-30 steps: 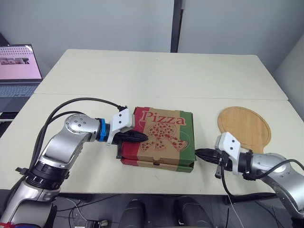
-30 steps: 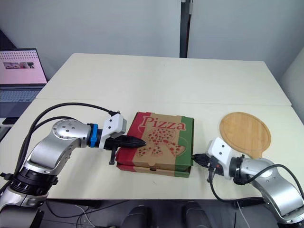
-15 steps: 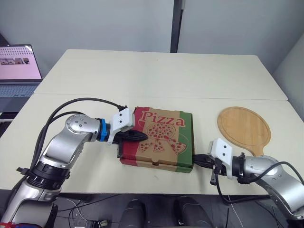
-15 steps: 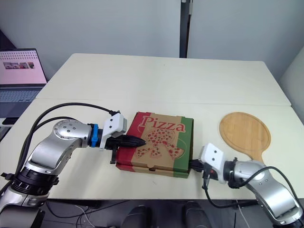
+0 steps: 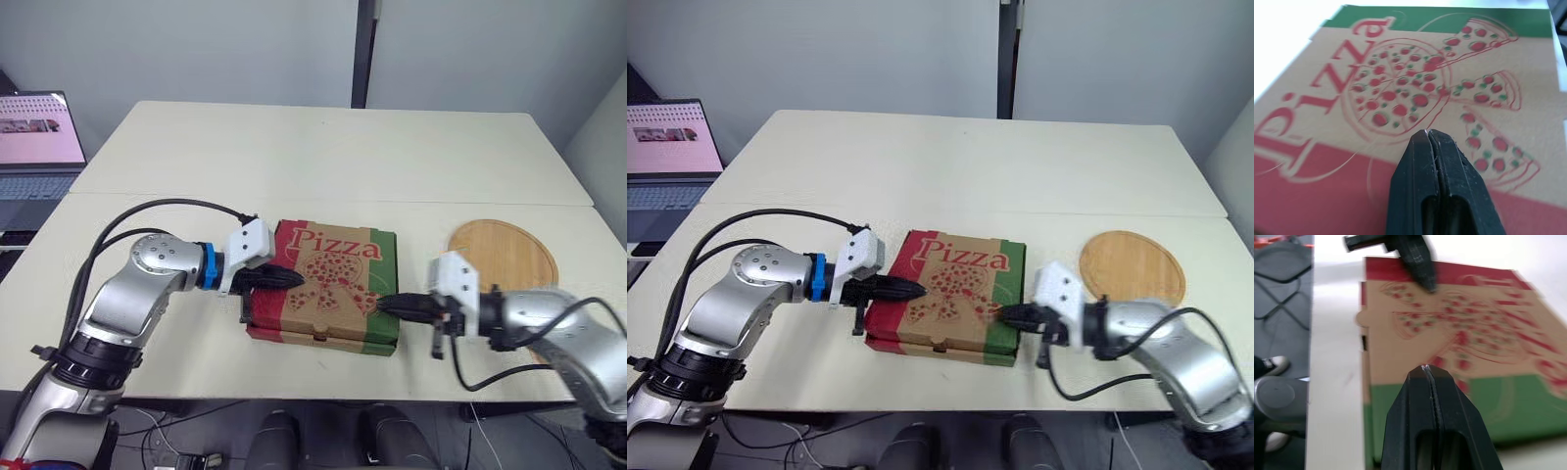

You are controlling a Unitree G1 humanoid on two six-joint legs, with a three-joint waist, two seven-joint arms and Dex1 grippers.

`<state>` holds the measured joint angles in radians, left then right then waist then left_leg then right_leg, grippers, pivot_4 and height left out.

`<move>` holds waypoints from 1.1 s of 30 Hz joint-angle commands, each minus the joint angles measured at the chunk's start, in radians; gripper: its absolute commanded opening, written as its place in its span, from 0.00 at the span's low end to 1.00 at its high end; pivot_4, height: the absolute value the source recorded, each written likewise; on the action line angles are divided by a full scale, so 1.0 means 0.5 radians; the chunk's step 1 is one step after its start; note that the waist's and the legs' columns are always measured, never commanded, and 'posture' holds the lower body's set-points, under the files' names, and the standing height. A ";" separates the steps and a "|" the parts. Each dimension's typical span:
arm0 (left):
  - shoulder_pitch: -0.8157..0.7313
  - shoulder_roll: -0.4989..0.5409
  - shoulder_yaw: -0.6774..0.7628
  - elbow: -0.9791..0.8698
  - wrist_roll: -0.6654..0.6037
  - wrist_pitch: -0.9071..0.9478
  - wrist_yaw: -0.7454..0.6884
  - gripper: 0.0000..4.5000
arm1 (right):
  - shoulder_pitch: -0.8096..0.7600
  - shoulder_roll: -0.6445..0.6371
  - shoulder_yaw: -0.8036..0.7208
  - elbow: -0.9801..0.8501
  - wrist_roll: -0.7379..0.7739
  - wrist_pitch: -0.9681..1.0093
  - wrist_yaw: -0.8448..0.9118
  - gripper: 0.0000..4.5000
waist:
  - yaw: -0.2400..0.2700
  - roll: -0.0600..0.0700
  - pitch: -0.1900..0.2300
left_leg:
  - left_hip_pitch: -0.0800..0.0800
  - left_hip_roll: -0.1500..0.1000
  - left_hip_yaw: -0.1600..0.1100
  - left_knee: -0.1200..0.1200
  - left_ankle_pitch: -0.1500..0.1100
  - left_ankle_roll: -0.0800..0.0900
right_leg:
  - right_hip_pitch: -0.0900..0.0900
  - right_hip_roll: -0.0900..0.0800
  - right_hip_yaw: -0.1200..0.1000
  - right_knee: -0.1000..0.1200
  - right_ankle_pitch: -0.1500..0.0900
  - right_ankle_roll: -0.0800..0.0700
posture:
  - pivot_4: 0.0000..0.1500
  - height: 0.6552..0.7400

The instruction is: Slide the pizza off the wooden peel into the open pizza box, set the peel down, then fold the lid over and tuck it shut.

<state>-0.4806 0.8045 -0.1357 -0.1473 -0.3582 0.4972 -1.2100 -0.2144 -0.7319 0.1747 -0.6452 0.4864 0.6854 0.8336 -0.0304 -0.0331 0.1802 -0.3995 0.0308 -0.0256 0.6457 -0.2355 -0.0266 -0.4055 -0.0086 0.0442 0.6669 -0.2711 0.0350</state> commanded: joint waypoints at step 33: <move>0.188 0.316 0.118 0.088 0.165 -0.200 -0.129 0.00 | -0.140 0.038 0.176 0.085 -0.196 -0.121 0.039 0.00 | 0.005 0.000 0.000 | 0.000 0.000 0.000 0.000 0.000 0.000 | -0.001 -0.001 -0.001 0.000 0.004 -0.008 | 1.00 0.91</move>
<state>-0.3671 0.9418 -0.1220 -0.1202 -0.2824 0.4140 -1.2776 -0.2866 -0.7120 0.2605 -0.5914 0.3999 0.6438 0.8482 -0.0277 -0.0330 0.1802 -0.3994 0.0308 -0.0256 0.6456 -0.2355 -0.0266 -0.4058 -0.0094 0.0436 0.6670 -0.2688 0.0308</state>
